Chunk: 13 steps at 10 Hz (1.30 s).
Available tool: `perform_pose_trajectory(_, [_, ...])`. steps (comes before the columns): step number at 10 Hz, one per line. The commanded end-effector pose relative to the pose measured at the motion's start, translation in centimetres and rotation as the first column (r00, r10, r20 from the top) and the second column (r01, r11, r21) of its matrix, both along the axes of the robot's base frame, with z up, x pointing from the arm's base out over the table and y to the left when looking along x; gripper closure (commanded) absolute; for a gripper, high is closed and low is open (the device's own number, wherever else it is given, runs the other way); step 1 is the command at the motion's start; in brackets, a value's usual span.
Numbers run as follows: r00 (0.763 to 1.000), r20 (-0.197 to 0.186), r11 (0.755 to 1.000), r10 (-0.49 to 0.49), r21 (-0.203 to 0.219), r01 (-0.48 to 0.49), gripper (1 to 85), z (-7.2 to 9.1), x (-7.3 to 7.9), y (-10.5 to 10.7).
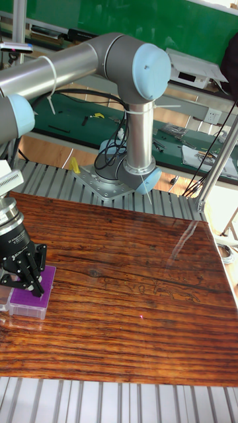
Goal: Insert a small pipette tip into the holder for small pipette tips
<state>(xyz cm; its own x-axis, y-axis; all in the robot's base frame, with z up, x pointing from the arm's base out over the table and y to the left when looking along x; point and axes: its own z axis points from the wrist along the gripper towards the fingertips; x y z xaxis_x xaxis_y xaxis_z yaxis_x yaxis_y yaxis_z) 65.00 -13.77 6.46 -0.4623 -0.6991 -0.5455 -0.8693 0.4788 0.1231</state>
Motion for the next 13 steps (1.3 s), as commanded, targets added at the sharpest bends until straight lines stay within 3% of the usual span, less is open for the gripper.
perform_pose_trajectory(1, [1.0,0.008,1.0,-0.004,0.003,0.004,84.7,0.16,0.21,-0.21])
perform_pose_trajectory(13, [1.0,0.027,1.0,-0.004,0.009,0.004,84.7,0.47,0.89,-0.06])
